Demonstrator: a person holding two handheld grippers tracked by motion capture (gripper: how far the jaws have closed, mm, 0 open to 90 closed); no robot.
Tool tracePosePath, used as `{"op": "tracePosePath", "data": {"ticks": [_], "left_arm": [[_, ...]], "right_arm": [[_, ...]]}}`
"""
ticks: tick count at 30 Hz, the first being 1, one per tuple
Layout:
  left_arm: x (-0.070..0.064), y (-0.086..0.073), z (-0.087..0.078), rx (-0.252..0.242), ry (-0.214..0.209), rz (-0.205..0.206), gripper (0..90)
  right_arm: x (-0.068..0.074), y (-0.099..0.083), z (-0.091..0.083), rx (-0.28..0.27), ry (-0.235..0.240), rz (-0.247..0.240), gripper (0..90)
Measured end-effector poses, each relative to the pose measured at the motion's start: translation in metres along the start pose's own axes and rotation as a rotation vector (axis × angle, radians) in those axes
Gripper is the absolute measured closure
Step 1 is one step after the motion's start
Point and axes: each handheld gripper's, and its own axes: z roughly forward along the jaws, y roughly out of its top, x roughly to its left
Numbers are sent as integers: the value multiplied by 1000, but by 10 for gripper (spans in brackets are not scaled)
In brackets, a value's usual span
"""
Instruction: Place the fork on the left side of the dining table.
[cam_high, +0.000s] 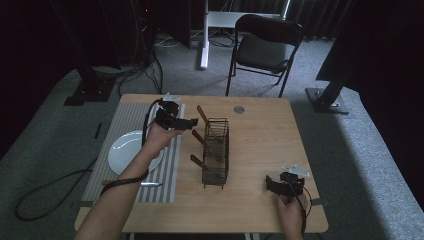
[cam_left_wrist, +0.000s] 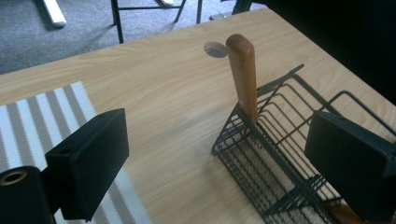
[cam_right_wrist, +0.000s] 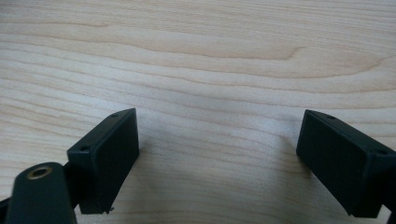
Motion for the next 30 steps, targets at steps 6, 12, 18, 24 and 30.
{"op": "tracePosePath", "data": {"ticks": [6, 12, 18, 24, 30], "left_arm": [[-3, 6, 14, 13, -25, 1, 156], [0, 8, 26, 34, -36, -5, 290], [3, 11, 40, 35, -56, -29, 340], [4, 11, 48, 29, -102, -74, 475], [2, 9, 48, 0, -125, -86, 640]], "right_arm": [[0, 0, 0, 0, 0, 0, 127], [0, 0, 0, 0, 0, 0, 127], [0, 0, 0, 0, 0, 0, 127], [0, 0, 0, 0, 0, 0, 127], [0, 0, 0, 0, 0, 0, 126]]}}
